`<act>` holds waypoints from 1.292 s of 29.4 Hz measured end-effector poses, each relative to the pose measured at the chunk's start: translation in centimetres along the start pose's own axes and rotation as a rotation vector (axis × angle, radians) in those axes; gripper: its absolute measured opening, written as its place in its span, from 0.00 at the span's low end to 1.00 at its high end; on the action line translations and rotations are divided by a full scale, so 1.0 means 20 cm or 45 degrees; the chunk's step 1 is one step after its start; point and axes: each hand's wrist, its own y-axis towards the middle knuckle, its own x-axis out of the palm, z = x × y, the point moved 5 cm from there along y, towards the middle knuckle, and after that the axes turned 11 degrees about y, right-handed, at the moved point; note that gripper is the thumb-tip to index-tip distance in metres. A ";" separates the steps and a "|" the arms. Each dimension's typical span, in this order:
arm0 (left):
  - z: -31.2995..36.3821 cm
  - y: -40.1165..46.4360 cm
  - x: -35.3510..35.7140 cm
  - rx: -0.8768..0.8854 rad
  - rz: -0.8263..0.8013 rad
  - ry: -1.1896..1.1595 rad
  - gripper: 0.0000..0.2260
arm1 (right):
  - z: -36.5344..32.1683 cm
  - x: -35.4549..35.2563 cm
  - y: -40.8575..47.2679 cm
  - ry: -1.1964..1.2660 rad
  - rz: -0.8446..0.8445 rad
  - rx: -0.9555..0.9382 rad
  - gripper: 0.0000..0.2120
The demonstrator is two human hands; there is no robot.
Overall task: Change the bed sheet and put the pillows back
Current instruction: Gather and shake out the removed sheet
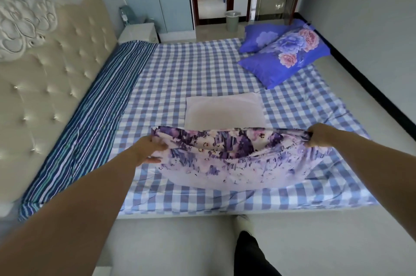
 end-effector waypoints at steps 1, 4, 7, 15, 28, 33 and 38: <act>0.03 0.05 -0.01 0.018 0.068 -0.037 0.20 | 0.00 -0.04 0.06 0.014 0.080 -0.004 0.07; 0.11 0.25 -0.04 0.037 0.240 -0.161 0.21 | -0.02 -0.13 0.27 -0.065 0.236 0.062 0.10; 0.23 0.52 -0.06 -0.005 0.420 -0.273 0.21 | -0.07 -0.21 0.54 -0.172 0.314 0.099 0.10; 0.60 1.21 -0.16 -0.428 0.747 0.769 0.26 | -0.26 -0.47 1.32 -0.005 0.480 -0.195 0.12; 0.95 2.26 -0.18 -0.367 0.733 0.010 0.16 | -0.62 -0.68 2.51 -0.211 0.597 -0.113 0.14; 1.07 2.57 -0.01 -0.179 0.511 -0.177 0.38 | -0.73 -0.62 2.86 0.114 0.551 -0.262 0.27; 0.52 2.57 0.32 -0.448 0.423 0.077 0.34 | -0.80 0.03 2.84 0.262 0.118 -0.493 0.27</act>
